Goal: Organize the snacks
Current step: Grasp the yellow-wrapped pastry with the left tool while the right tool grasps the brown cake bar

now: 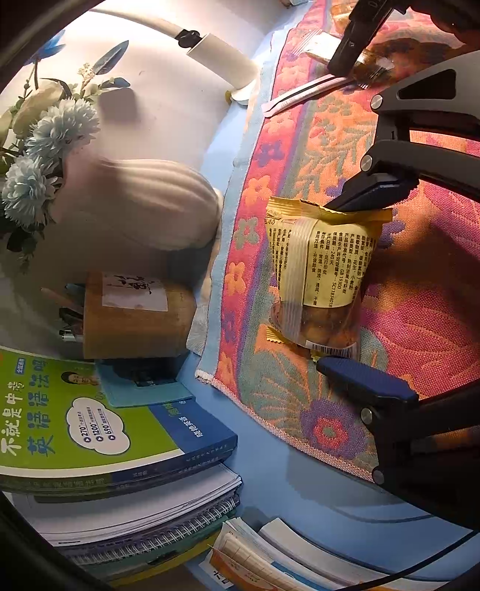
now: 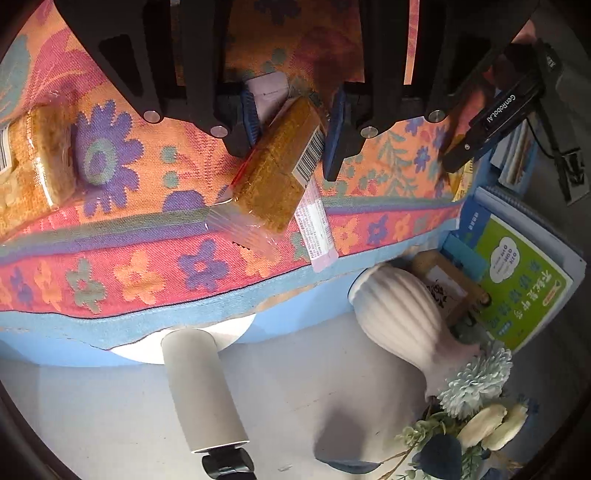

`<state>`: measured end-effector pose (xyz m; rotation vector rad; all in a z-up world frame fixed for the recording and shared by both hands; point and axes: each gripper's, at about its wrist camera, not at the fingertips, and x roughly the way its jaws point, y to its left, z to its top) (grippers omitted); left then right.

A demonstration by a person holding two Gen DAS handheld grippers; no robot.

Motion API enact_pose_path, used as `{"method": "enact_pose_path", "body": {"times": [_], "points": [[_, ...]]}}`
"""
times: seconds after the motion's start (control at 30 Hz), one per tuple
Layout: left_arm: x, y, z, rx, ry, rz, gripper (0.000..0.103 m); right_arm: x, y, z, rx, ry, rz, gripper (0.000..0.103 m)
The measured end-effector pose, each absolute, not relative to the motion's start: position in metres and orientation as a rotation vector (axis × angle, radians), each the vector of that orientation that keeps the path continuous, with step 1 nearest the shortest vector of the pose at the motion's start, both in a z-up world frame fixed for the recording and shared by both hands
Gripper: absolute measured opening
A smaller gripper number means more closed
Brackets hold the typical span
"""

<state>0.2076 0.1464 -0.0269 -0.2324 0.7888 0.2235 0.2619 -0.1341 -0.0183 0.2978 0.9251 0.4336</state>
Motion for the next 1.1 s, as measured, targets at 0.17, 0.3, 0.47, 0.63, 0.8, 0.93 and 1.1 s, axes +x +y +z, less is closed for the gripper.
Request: {"method": "enact_pose_path", "body": {"times": [0.17,0.3,0.47,0.63,0.8,0.93,1.1], "points": [[0.204,0.143,-0.023,-0.224,0.765,0.213,0.07,0.232,-0.149,-0.006,0.253,0.902,0.461,0.022],[0.197,0.134,-0.019,-0.184,0.731,0.205,0.069,0.204,-0.17,0.004,0.237,0.895,0.493,0.02],[0.187,0.122,-0.011,-0.122,0.675,0.22,0.069,0.165,-0.2,0.014,0.222,0.884,0.523,0.019],[0.178,0.11,-0.004,-0.081,0.65,0.251,0.068,0.134,-0.22,0.023,0.204,0.878,0.548,0.019],[0.159,0.084,0.002,-0.106,0.704,0.201,0.068,0.112,-0.235,0.028,0.102,0.899,0.536,0.023],[0.139,0.059,0.001,-0.136,0.74,0.161,0.068,0.132,-0.207,0.012,0.005,0.971,0.627,0.053],[0.12,0.039,-0.007,-0.128,0.709,0.153,0.068,0.158,-0.16,-0.007,-0.277,0.853,0.61,0.061]]}}
